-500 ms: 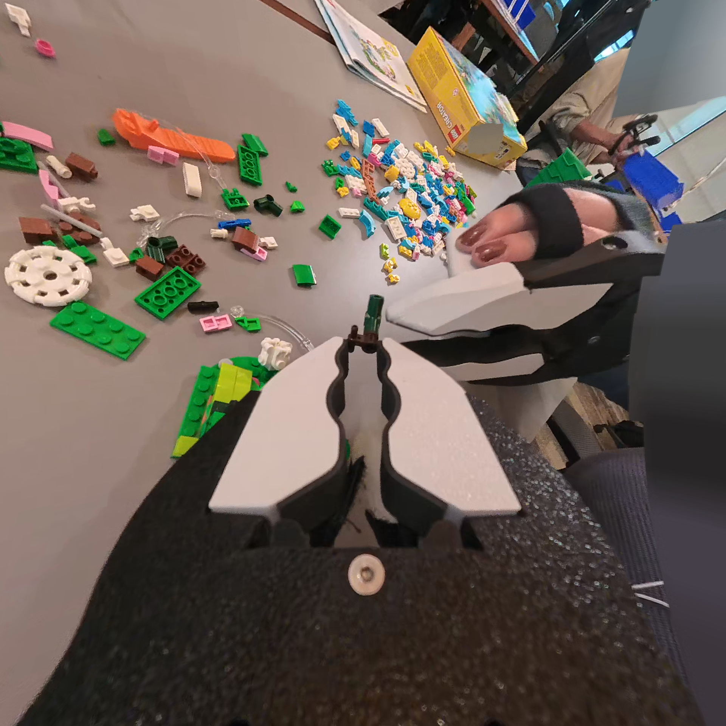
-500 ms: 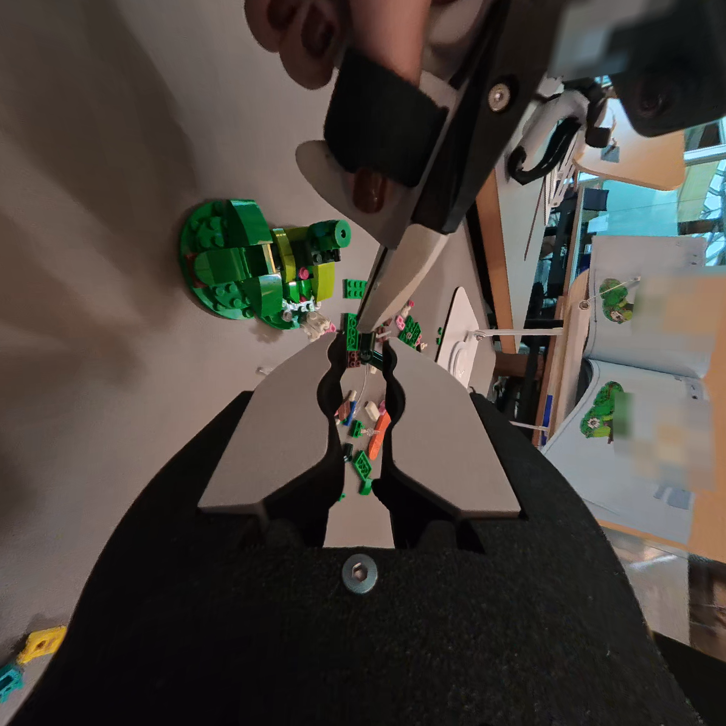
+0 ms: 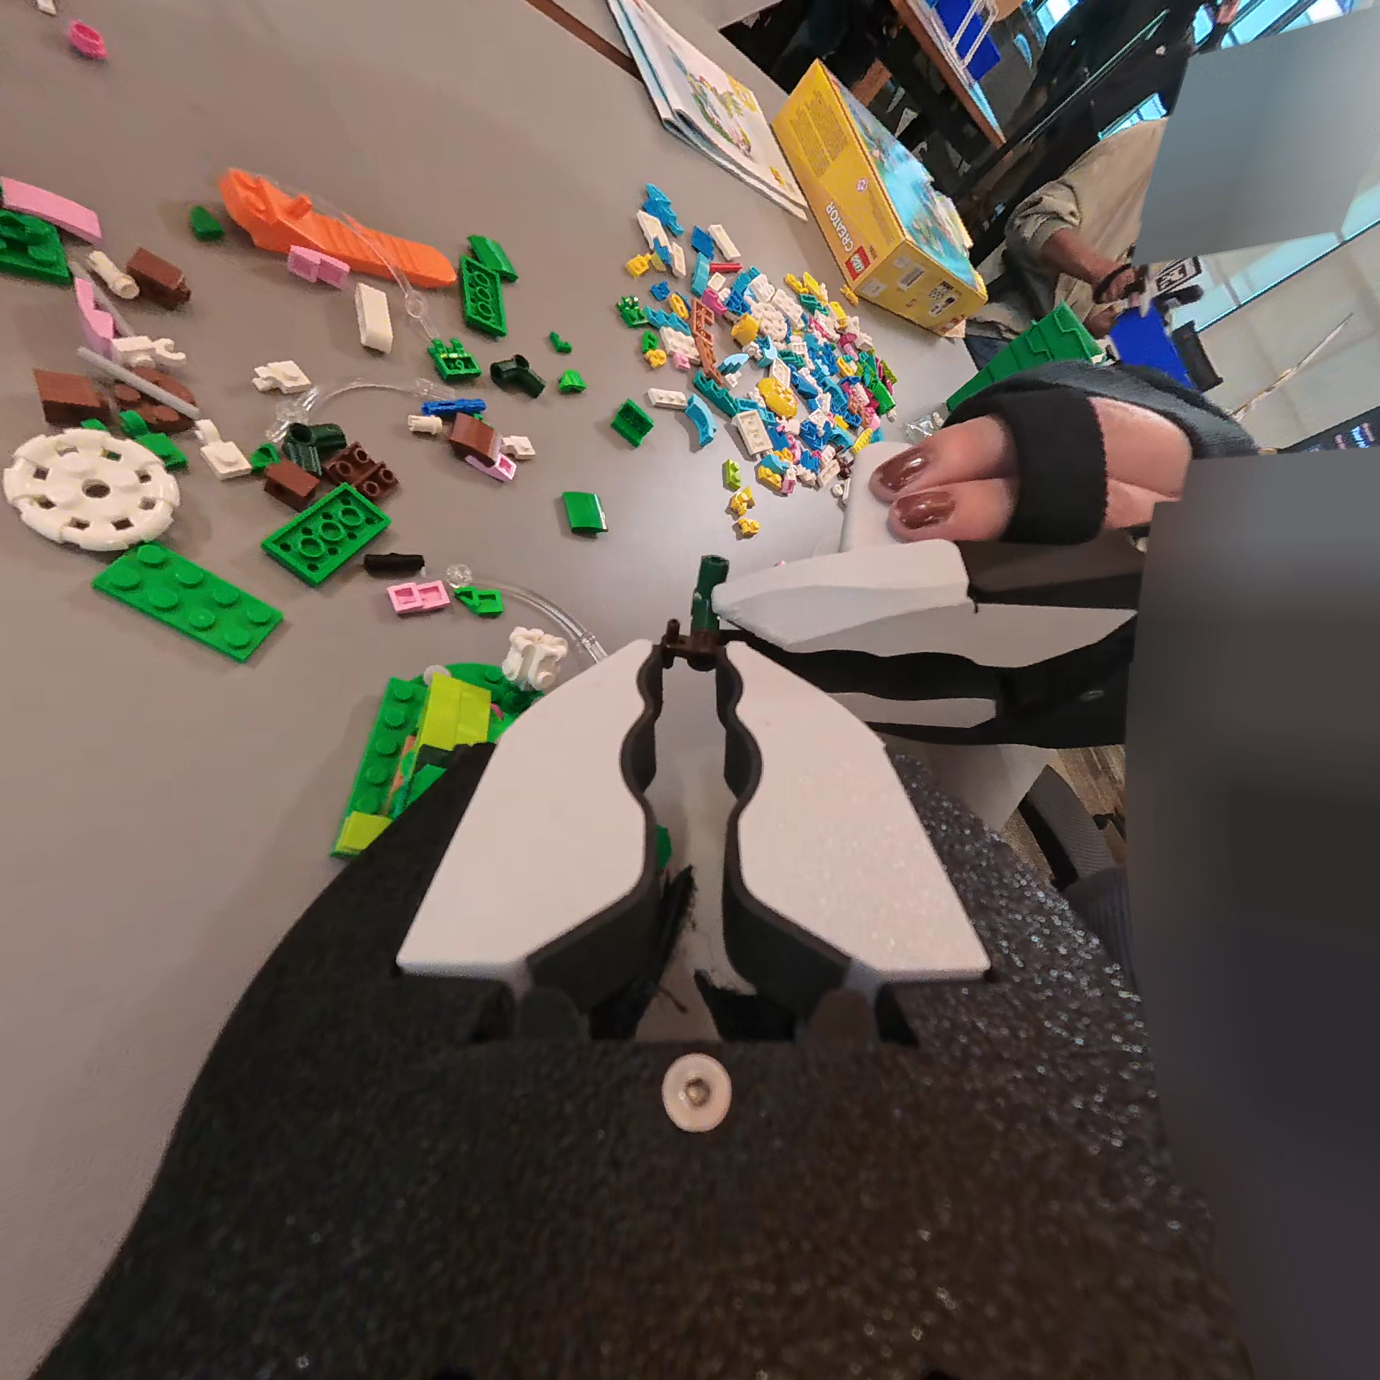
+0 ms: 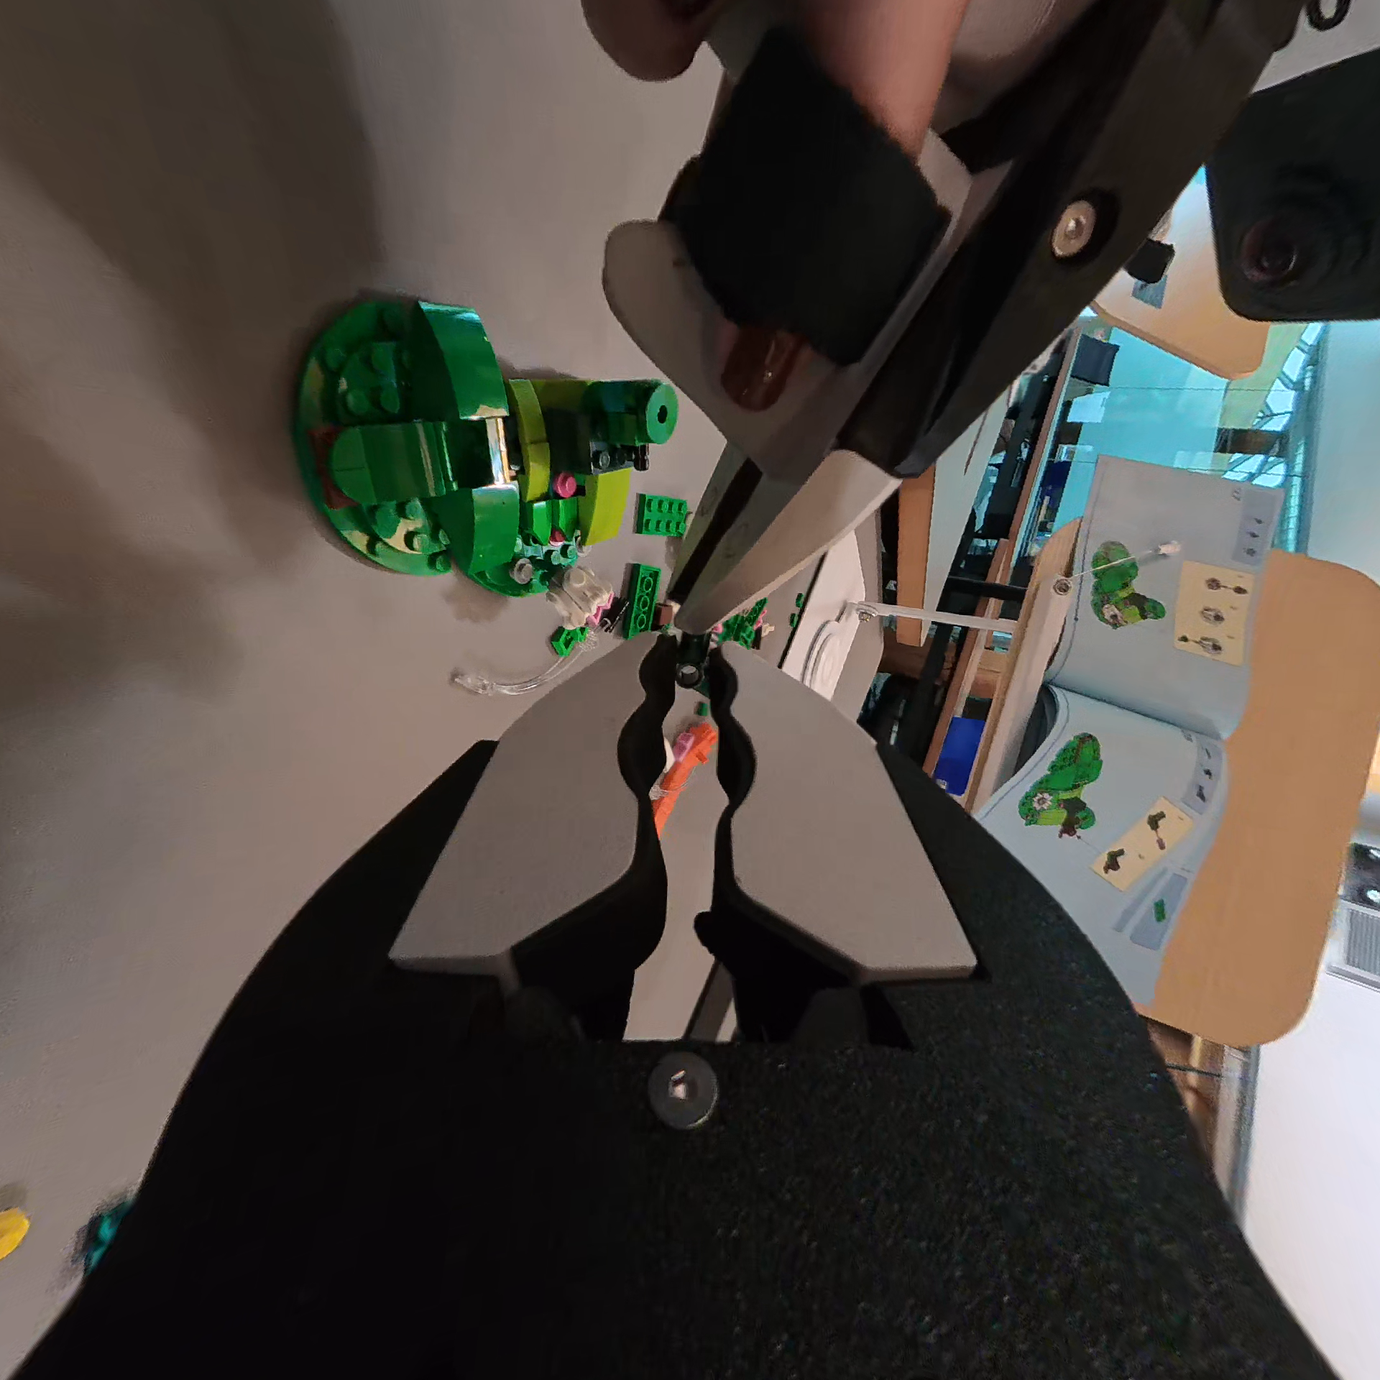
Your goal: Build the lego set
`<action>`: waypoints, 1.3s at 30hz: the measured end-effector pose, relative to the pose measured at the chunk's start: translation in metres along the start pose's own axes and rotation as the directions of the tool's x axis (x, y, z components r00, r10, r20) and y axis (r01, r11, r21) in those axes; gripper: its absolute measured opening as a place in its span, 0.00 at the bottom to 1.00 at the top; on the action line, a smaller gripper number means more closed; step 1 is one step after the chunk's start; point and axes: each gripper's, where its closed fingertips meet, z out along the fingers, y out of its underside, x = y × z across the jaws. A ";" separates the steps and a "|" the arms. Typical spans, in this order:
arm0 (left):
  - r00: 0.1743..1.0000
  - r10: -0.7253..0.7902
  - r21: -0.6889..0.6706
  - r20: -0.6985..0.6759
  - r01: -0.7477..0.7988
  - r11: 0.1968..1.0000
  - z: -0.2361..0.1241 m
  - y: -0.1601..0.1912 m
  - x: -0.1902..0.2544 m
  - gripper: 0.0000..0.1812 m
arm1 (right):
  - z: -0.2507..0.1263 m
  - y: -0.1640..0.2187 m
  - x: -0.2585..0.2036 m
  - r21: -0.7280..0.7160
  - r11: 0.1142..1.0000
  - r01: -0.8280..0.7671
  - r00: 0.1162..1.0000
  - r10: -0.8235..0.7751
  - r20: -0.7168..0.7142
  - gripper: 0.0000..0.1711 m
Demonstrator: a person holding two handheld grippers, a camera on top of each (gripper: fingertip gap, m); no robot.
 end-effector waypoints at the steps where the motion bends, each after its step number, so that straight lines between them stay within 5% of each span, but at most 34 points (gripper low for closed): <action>1: 1.000 -0.001 0.002 -0.009 0.001 1.000 0.000 0.000 0.001 0.07 | 0.001 0.001 0.001 -0.009 1.000 0.004 1.000 -0.004 -0.004 0.06; 21: 1.000 -0.019 0.018 -0.022 0.019 1.000 0.000 -0.003 -0.004 0.07 | 0.007 0.002 -0.001 -0.022 1.000 -0.015 0.999 0.016 0.040 0.08; 29: 0.996 0.009 0.064 -0.092 -0.003 0.998 -0.008 -0.007 0.005 0.14 | 0.007 0.000 0.007 0.121 0.979 -0.166 0.985 0.159 0.067 0.04; 31: 0.991 0.071 0.136 -0.109 -0.056 0.989 -0.022 -0.013 0.010 0.11 | 0.005 -0.004 0.008 0.252 0.910 -0.328 0.941 0.292 0.173 0.04; 34: 0.974 0.221 0.176 0.054 -0.227 0.958 -0.045 -0.012 -0.006 0.08 | 0.006 -0.011 0.005 0.398 0.710 -0.581 0.801 0.413 0.434 0.04; 39: 0.872 0.418 0.033 0.255 -0.440 0.897 -0.054 0.011 -0.039 0.08 | 0.027 -0.022 -0.001 0.387 0.410 -0.826 0.539 0.372 0.756 0.04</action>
